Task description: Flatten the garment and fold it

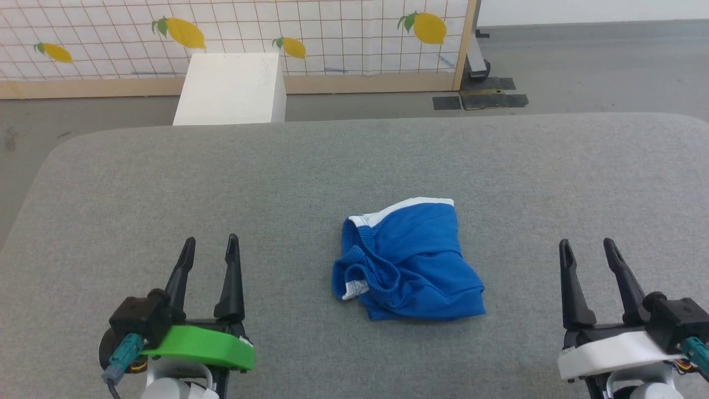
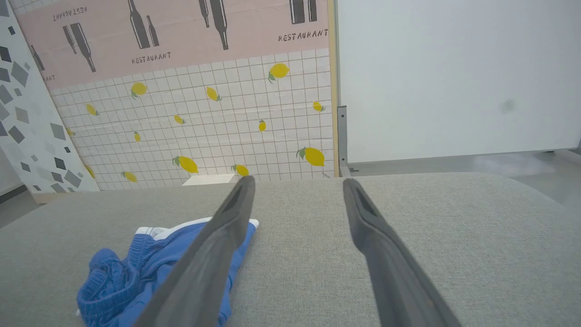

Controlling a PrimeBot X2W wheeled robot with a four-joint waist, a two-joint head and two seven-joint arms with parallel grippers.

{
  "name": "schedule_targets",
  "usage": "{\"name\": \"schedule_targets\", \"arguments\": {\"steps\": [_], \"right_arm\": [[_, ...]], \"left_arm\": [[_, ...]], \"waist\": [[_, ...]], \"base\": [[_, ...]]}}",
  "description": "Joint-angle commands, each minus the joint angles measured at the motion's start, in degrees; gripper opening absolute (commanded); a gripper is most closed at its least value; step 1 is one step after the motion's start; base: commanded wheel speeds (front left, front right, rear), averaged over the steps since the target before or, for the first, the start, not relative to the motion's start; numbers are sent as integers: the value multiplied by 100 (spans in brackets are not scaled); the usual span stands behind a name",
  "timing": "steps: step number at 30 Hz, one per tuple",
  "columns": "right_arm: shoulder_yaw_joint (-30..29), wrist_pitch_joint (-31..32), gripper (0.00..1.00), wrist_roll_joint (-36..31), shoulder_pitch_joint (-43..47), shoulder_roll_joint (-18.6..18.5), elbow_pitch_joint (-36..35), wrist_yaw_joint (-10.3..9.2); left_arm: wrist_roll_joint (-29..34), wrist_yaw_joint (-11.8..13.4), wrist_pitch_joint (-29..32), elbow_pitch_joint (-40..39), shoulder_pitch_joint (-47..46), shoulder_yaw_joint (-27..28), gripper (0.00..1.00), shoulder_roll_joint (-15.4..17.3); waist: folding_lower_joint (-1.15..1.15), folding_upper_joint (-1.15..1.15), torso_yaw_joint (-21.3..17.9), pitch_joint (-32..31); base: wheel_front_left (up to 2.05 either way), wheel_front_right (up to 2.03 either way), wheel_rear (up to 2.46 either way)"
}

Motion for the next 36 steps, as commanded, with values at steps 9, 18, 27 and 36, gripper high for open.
{"name": "schedule_targets", "arguments": {"steps": [9,18,27,36], "right_arm": [[-16,-69,100,110,151,0,10,-9],[-5,-75,100,119,161,0,9,-9],[328,908,100,1452,-70,0,236,-9],[-420,4444,100,4586,-1162,0,1169,-9]], "left_arm": [[64,-4,-22,29,117,-19,100,-14],[52,-7,-22,8,113,-13,100,-14],[55,-6,-22,-15,69,-33,100,-14],[91,-15,-22,-81,-68,-40,100,-14]], "waist": [[0,0,38,-39],[0,0,44,7],[0,0,76,106],[0,0,210,339]], "base": [[0,0,0],[0,0,0],[0,0,0],[0,0,0]]}}
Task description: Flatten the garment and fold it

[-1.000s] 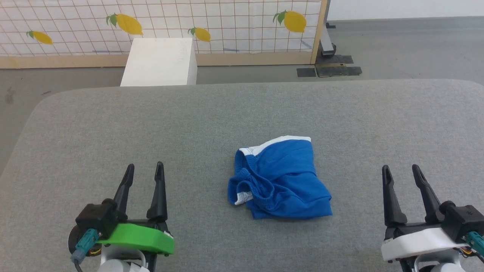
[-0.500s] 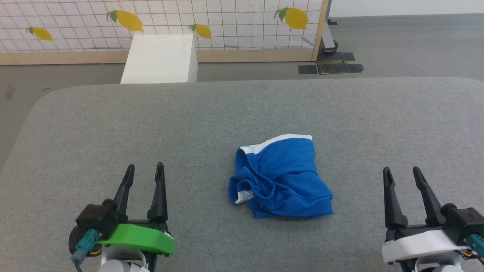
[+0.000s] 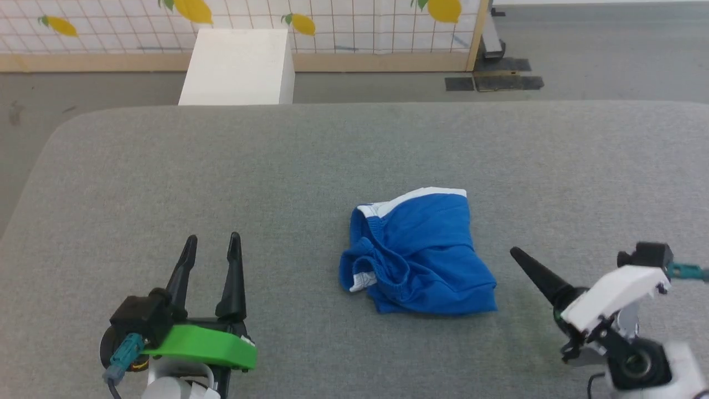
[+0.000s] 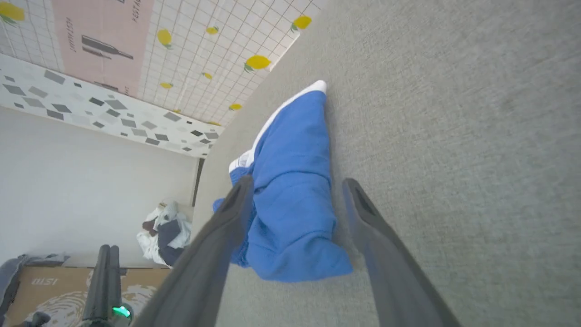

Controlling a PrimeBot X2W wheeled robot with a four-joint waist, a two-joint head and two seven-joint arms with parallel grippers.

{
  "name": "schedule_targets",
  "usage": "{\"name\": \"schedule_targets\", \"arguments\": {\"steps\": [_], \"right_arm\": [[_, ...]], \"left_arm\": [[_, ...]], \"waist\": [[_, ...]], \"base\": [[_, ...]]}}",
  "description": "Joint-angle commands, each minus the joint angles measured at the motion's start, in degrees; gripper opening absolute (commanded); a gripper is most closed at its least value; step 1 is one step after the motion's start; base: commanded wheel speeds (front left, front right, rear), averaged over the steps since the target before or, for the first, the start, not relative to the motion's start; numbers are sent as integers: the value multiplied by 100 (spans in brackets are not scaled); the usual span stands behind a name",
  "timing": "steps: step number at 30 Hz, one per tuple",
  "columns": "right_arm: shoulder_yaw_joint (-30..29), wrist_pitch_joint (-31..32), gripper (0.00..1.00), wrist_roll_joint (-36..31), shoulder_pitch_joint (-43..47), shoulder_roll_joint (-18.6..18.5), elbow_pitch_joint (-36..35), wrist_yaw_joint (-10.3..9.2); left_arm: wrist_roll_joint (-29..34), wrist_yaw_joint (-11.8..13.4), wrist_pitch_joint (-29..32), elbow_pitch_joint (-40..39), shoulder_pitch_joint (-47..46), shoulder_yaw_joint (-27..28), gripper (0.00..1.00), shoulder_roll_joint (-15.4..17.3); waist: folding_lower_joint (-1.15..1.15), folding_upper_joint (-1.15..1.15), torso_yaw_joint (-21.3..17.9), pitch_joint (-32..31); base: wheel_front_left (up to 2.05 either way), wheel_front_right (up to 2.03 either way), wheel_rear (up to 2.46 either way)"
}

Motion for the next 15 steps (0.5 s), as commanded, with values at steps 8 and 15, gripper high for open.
{"name": "schedule_targets", "arguments": {"steps": [8,15], "right_arm": [[-776,1958,100,30,-1500,-7,1695,-8],[-815,2639,100,-481,-2288,-7,2623,-8]], "left_arm": [[89,-23,-22,-31,-238,-79,100,-13],[74,-28,-22,-19,-340,-117,100,-13]], "waist": [[0,0,299,332],[0,0,514,495]], "base": [[0,0,0],[0,0,0]]}}
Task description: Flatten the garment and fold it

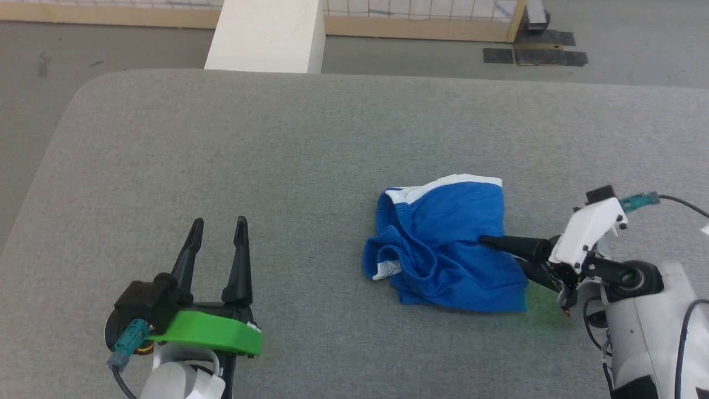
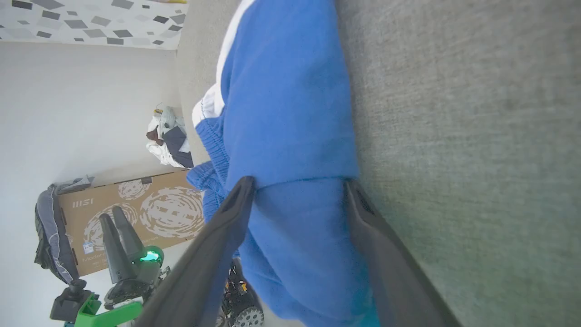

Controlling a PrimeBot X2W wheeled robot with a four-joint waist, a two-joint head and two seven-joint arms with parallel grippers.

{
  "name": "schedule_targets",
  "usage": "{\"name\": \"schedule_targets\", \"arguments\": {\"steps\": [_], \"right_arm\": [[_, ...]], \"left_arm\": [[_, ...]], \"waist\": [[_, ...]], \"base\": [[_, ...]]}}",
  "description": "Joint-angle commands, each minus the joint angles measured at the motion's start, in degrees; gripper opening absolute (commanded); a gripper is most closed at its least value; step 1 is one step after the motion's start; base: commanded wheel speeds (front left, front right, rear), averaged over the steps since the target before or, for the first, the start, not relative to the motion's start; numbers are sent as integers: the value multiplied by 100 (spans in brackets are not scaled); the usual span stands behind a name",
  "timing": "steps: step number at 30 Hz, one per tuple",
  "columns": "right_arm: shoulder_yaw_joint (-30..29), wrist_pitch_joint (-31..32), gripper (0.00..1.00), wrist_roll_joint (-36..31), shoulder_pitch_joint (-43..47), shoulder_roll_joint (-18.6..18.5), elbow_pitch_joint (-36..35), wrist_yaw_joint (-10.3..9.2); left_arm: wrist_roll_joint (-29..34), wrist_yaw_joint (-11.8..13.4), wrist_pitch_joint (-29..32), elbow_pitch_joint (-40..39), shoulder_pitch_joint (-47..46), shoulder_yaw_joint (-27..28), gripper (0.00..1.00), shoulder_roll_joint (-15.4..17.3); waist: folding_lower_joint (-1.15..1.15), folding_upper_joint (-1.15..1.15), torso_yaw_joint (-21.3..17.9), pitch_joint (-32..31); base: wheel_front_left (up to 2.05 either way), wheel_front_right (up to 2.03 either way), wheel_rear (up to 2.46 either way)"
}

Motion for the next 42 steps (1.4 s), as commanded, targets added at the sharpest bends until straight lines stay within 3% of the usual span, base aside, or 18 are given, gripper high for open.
{"name": "schedule_targets", "arguments": {"steps": [1,6,7,8,10,15,20,26,31,36,42], "right_arm": [[35,112,100,-105,-169,-3,145,-8],[311,383,100,-222,-467,-3,431,-8],[379,415,84,-230,-502,-3,458,-8],[430,422,45,-250,-521,-3,462,-8],[531,383,0,-341,-533,-3,424,-8],[806,325,0,-714,-476,-3,136,-8],[1430,468,0,-1457,-426,-40,-652,-8],[2504,643,0,-2742,-448,-516,-1786,-8],[3134,575,0,-3489,-700,-1109,-2274,-8],[3205,178,0,-3994,-1119,-1477,-2252,-8],[2819,-556,0,-4501,-1466,-1483,-1792,-8]], "left_arm": [[70,-28,-22,5,-116,-13,100,-13],[67,-30,-22,16,-154,-40,100,-13],[66,-31,-22,20,-159,-45,100,-13],[64,-31,-22,22,-161,-52,100,-13],[60,-32,-22,24,-159,-65,100,-13],[53,-7,-22,-13,-89,-18,100,-13],[63,8,-22,-93,-32,78,100,-13],[132,4,-22,-250,-110,151,100,-13],[278,-13,-22,-342,-313,155,100,-13],[476,-33,-22,-443,-572,116,100,27],[607,-42,-22,-534,-809,46,100,269]], "waist": [[0,0,123,99],[0,0,234,134],[0,0,254,133],[0,0,269,130],[0,0,295,117],[0,0,225,81],[0,0,-122,124],[0,0,-809,320],[0,0,-1405,589],[0,0,-1963,960],[0,0,-2504,1380]], "base": [[0,0,0],[0,0,0],[0,0,0],[0,0,0],[0,0,0],[0,0,0],[0,0,0],[0,0,0],[0,0,0],[0,0,0],[0,0,0]]}}
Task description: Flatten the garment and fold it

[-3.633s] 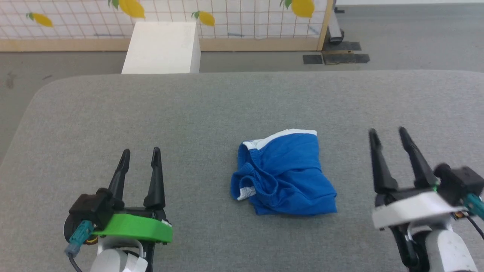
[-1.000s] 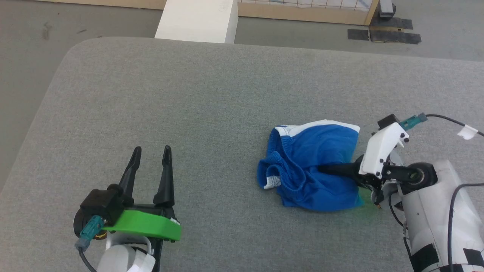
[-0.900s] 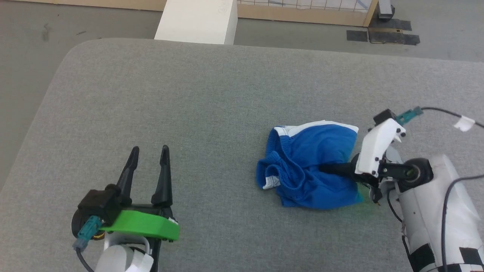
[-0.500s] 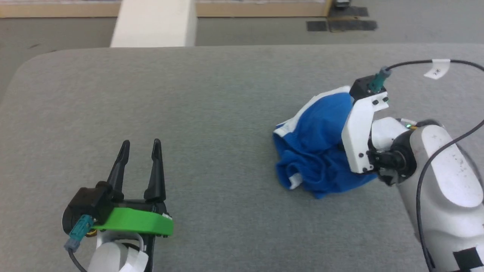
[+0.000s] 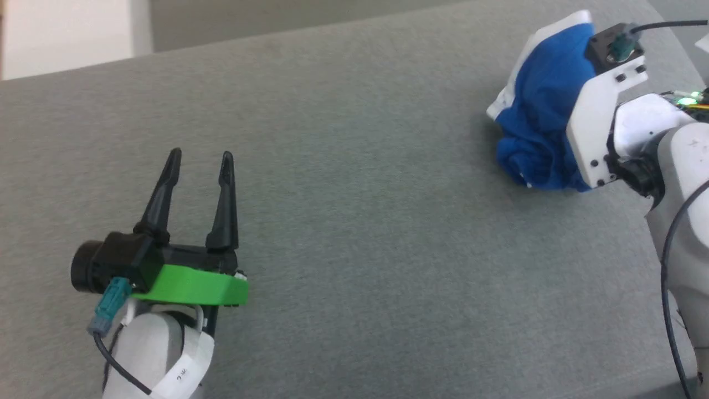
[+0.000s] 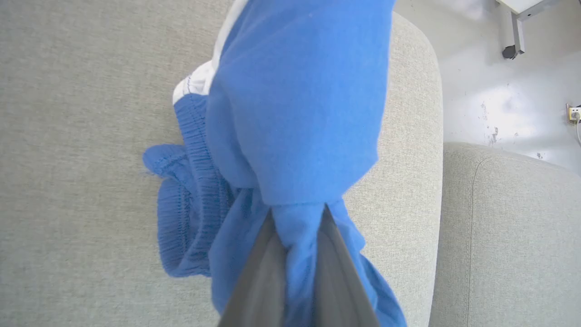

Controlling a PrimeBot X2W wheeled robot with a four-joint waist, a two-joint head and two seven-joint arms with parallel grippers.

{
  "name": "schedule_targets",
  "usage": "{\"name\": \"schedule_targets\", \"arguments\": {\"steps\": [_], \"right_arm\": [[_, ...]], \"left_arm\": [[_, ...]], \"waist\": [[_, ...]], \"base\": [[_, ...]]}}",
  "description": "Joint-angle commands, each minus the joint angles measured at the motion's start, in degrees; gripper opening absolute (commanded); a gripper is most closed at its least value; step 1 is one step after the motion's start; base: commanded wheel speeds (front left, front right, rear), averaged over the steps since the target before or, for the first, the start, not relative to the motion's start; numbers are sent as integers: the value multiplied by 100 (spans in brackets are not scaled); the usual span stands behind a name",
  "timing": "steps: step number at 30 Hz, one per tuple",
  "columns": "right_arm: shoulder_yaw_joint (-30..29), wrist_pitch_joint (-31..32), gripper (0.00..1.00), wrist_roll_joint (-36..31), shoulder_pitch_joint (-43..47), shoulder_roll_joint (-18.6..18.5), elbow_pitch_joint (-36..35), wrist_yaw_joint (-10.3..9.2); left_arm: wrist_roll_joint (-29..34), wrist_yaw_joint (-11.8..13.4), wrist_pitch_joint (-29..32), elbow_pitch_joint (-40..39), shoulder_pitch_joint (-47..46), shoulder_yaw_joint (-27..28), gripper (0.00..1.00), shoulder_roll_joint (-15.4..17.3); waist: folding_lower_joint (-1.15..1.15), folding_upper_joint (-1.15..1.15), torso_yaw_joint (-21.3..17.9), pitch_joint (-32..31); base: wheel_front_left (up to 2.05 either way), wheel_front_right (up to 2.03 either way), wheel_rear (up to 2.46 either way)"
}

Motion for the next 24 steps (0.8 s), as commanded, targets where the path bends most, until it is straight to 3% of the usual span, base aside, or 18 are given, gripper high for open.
{"name": "schedule_targets", "arguments": {"steps": [1,7,15,24], "right_arm": [[-87,-164,0,-115,-116,47,115,-9],[-615,-932,0,-658,-324,166,692,-9],[-1243,-1686,0,-1414,-633,209,1278,-9],[-1920,-2293,0,-2092,-772,400,1884,-9]], "left_arm": [[48,-37,-21,-23,-106,-3,100,110],[89,-39,-21,-90,-262,-108,100,437],[122,-40,-20,-190,-443,-228,100,783],[103,-23,-19,-240,-476,-233,100,905]], "waist": [[-1,0,-674,637],[-1,0,-944,999],[-1,0,-981,1429],[-1,0,-888,1515]], "base": [[0,0,0],[0,0,0],[0,0,0],[0,0,0]]}}
